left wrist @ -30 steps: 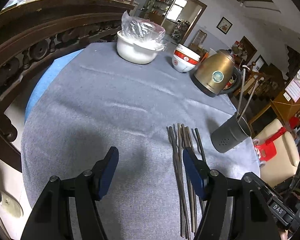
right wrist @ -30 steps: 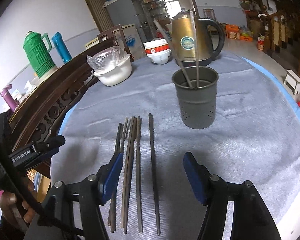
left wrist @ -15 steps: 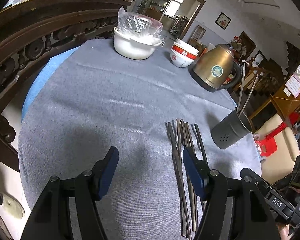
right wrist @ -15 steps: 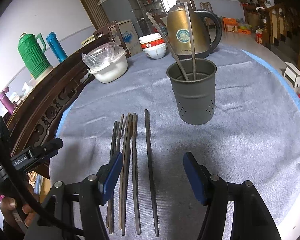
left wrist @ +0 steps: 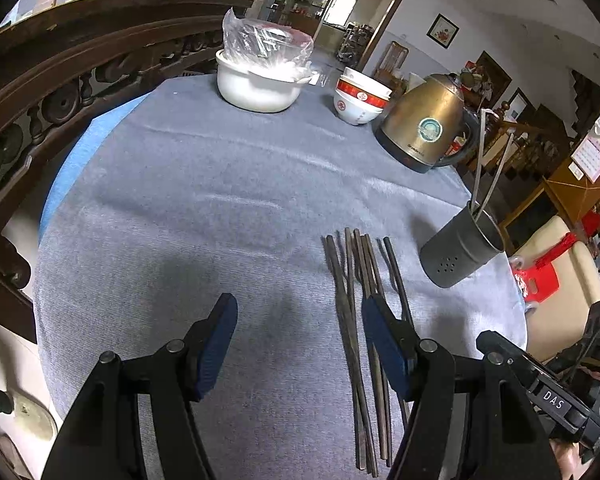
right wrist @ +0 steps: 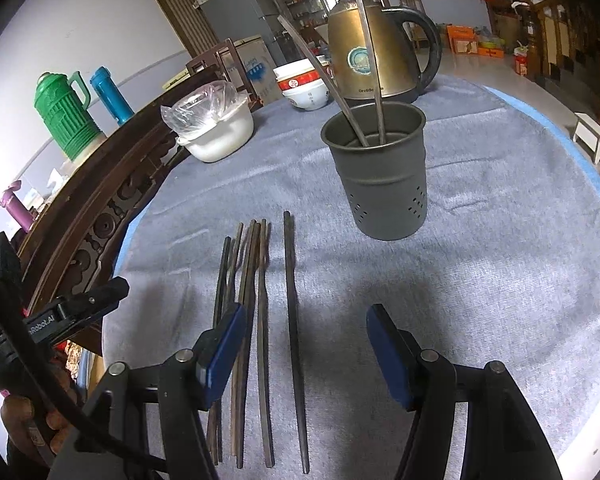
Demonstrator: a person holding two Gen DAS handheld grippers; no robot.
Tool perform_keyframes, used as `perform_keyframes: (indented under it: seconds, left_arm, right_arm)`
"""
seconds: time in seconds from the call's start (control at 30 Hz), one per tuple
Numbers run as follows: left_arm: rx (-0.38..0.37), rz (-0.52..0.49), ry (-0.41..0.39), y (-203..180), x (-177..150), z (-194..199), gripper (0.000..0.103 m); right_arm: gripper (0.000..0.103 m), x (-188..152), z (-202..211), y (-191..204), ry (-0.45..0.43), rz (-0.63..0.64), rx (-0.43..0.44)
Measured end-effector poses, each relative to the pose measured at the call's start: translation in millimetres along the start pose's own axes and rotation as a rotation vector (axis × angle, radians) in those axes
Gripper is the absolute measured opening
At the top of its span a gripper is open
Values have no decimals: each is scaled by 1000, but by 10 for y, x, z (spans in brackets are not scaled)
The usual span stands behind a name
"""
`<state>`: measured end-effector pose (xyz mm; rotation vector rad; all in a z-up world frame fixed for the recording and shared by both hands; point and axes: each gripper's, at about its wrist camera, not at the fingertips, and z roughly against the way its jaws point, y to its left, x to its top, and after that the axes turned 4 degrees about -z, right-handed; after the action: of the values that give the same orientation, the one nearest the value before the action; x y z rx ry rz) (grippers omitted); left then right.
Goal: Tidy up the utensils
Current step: 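Pull both tools back from the cup toward the remaining chopsticks, then grasp a dark chopstick with the right tool while the left tool grasps another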
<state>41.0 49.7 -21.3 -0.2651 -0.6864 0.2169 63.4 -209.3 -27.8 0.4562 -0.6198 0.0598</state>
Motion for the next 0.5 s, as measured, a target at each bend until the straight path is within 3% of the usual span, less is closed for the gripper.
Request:
perform_keyframes:
  seconds: [0.13, 0.4, 0.43, 0.5]
  left_arm:
    - [-11, -3, 16, -6, -13, -27, 67]
    - [10, -6, 83, 6, -30, -153, 67]
    - [14, -7, 92, 11, -34, -169, 67]
    - [12, -5, 103, 20, -40, -189, 67]
  right_arm:
    - [66, 5, 10, 22, 28, 29, -4]
    - [66, 114, -319, 79, 184, 80, -14]
    - [62, 138, -369, 99, 200, 90, -18]
    - [43, 178, -475, 154, 230, 111, -28]
